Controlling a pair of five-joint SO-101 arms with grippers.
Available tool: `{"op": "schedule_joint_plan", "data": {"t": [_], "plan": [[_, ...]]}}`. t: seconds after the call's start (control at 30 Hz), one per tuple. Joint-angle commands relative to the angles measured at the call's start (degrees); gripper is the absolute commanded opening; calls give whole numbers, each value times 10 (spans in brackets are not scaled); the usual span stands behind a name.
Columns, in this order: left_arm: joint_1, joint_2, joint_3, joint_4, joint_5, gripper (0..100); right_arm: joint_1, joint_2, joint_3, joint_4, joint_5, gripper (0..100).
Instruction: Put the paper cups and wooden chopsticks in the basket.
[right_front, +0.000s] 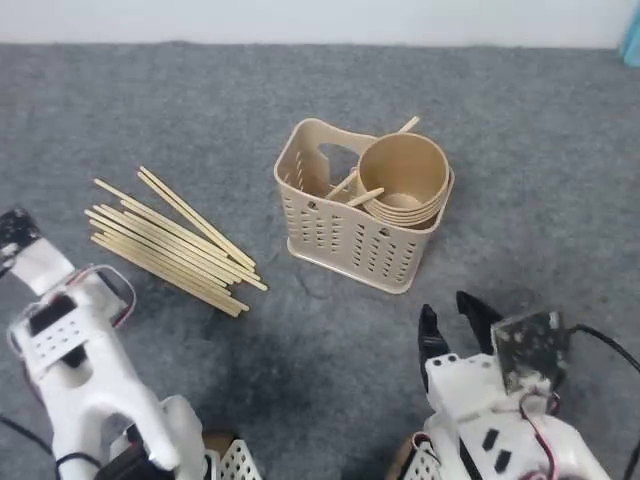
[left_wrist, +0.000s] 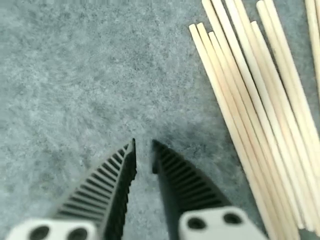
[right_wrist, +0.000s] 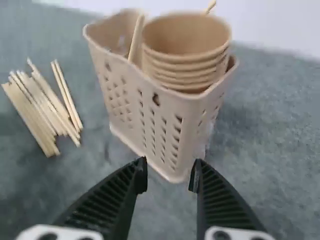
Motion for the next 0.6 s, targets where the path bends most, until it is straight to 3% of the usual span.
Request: {"op": "schedule_joint_plan", "data": {"t": [0.0,0.3,0.47,0.57], "plan": [[5,49,-110,77,11,126,14,26,10,20,64,154],[5,319,-398,231,11,122,29,227,19,-16,160,154],[10,428,-509,251,11,122,107,346,71,-138,161,154],[17,474,-553,251,11,122,117,398,134,-219,132,154]]}}
